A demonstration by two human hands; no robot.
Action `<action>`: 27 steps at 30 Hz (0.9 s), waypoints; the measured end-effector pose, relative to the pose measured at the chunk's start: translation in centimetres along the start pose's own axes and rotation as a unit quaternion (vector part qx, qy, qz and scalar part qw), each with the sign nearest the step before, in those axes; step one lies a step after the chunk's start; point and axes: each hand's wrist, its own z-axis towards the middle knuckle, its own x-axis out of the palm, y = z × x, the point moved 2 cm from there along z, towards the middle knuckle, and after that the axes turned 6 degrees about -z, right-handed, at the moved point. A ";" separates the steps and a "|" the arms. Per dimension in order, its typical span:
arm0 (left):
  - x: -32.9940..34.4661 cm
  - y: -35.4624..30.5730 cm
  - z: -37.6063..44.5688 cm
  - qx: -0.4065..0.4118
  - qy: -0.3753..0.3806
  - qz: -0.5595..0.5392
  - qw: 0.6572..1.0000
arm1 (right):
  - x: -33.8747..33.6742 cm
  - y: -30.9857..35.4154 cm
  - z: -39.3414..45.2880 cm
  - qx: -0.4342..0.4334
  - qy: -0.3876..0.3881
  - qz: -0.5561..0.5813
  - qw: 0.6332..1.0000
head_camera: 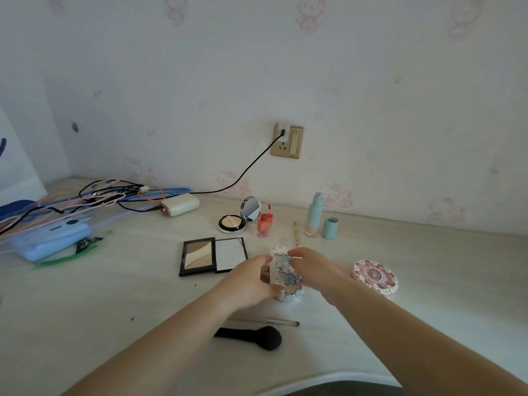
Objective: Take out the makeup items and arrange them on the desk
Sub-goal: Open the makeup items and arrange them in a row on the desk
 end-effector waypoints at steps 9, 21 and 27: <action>-0.1 -2.3 -0.3 0.105 -0.056 -0.113 0.986 | 0.0 0.5 0.2 0.008 -0.012 0.201 0.979; -1.2 -3.5 -1.3 0.309 -0.176 0.167 0.920 | -1.5 3.2 -1.7 -0.028 0.066 0.377 0.924; -2.2 -4.2 -1.3 0.322 -0.199 0.036 0.925 | -2.4 4.1 -2.2 -0.071 0.077 0.315 0.943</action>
